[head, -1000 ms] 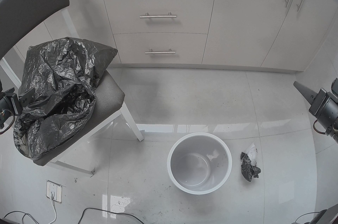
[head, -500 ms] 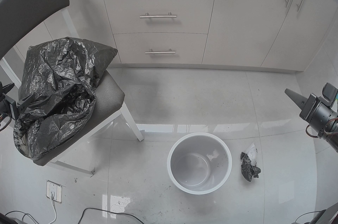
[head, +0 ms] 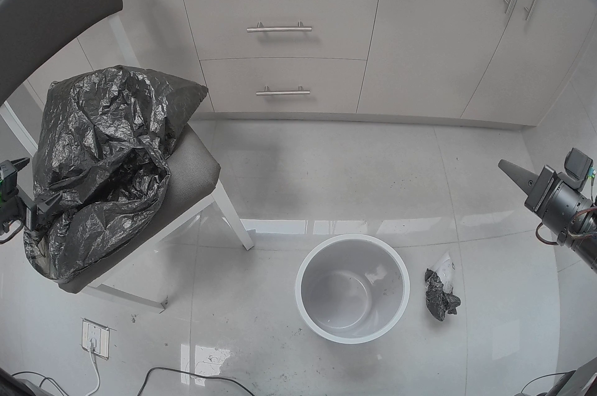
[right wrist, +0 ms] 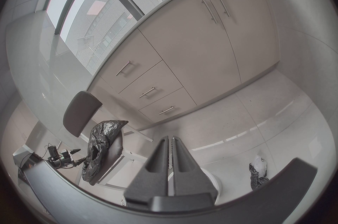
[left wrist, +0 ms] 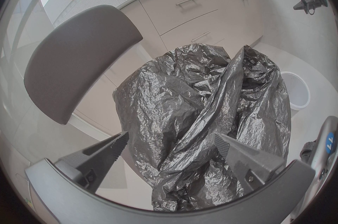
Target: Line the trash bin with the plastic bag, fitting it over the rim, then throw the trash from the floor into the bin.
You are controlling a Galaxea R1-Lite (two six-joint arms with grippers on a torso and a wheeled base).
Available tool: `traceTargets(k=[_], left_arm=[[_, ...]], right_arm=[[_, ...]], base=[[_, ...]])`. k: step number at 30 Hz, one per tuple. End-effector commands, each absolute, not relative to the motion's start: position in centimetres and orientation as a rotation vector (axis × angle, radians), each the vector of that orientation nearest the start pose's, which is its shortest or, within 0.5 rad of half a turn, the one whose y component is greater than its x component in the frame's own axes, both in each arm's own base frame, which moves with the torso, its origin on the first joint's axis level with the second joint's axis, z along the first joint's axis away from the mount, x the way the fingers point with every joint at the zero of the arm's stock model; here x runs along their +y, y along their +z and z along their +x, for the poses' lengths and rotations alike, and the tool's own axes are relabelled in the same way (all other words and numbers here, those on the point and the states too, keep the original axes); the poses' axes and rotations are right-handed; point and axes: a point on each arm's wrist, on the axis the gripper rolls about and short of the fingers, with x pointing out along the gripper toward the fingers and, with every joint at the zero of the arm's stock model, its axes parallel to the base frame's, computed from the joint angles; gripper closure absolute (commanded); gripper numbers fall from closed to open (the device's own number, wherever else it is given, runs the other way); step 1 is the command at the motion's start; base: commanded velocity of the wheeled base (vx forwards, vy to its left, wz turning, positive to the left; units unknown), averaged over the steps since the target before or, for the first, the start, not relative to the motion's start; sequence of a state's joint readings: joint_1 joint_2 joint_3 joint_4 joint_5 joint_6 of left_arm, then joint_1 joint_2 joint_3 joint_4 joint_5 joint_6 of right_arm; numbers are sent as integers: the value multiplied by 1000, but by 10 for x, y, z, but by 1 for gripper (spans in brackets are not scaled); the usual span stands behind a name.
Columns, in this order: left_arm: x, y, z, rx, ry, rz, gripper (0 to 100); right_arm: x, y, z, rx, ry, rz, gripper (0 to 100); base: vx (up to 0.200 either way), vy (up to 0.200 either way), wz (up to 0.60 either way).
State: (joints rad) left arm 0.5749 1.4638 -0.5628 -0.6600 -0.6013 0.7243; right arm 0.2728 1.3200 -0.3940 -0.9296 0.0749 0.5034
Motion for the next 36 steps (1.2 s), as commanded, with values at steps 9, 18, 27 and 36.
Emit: traceTargets(k=[9, 18, 27, 36], left_arm=[[127, 157, 221, 263, -144, 615, 0], [131, 150, 230, 278, -155, 602, 0], [134, 147, 236, 285, -159, 595, 0], [141, 141, 248, 299, -167, 576, 100]], right_arm=[[54, 195, 187, 91, 340, 498, 100], [54, 195, 188, 94, 339, 497, 100], [56, 194, 187, 99, 346, 498, 100], [57, 194, 187, 101, 353, 500, 100]], base=[[0, 0, 0], [0, 0, 0], [0, 0, 0], [0, 0, 0]])
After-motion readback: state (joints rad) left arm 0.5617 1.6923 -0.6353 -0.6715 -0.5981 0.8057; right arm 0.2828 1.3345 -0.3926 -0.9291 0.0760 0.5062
